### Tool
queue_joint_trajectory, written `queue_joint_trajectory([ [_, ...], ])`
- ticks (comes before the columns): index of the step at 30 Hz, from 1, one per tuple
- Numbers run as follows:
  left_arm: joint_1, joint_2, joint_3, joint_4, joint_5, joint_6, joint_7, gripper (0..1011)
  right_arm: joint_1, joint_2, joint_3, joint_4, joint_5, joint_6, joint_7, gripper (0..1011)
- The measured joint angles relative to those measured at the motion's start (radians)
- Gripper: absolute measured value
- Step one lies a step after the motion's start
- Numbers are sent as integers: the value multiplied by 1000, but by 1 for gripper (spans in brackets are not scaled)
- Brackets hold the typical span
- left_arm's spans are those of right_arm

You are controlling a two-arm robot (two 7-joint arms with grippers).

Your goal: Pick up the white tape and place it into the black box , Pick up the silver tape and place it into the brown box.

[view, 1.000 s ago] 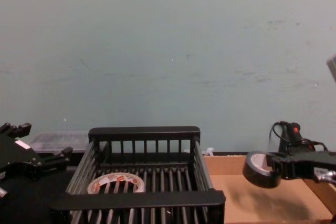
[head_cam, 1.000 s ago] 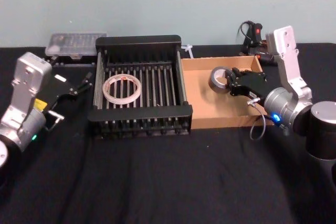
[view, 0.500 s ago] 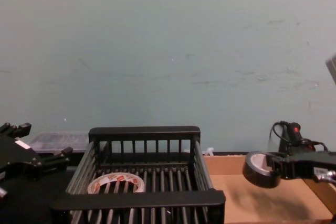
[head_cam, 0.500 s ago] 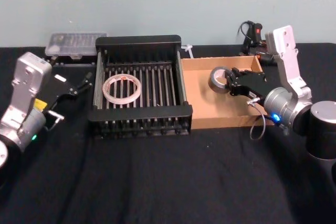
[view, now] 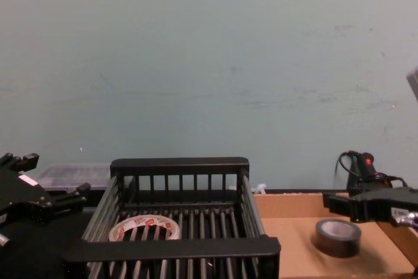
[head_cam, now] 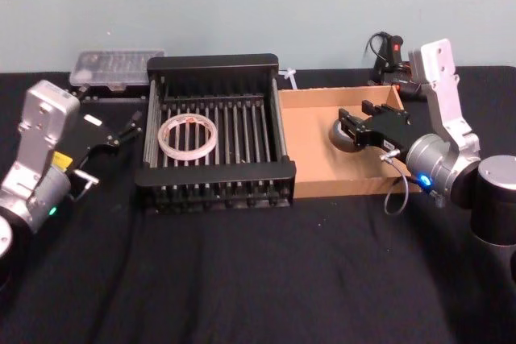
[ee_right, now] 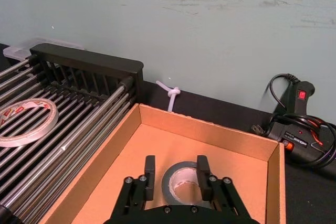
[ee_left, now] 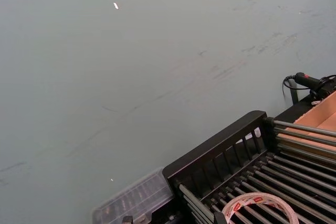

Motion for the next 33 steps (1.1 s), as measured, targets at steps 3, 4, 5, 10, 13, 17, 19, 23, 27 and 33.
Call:
queue_joint_trajectory([
  [3, 0, 0, 0, 0, 0, 0, 0, 1001, 0, 0, 0, 0, 0, 0, 0, 577],
  [4, 0, 0, 0, 0, 0, 0, 0, 1001, 0, 0, 0, 0, 0, 0, 0, 604],
  [5, 0, 0, 0, 0, 0, 0, 0, 1001, 0, 0, 0, 0, 1, -1, 0, 634],
  [10, 0, 0, 0, 0, 0, 0, 0, 1001, -1, 0, 0, -1, 1, -1, -1, 797],
  [13, 0, 0, 0, 0, 0, 0, 0, 1001, -1, 0, 0, -1, 1, -1, -1, 868],
  [17, 0, 0, 0, 0, 0, 0, 0, 1001, -1, 0, 0, -1, 1, -1, -1, 980],
  [19, 0, 0, 0, 0, 0, 0, 0, 1001, -1, 0, 0, -1, 1, -1, -1, 1002],
  [23, 0, 0, 0, 0, 0, 0, 0, 1001, -1, 0, 0, -1, 1, -1, -1, 1002],
  [27, 0, 0, 0, 0, 0, 0, 0, 1001, -1, 0, 0, -1, 1, -1, -1, 1002],
  [33, 0, 0, 0, 0, 0, 0, 0, 1001, -5, 1, 0, -7, 0, 1, -1, 1002],
])
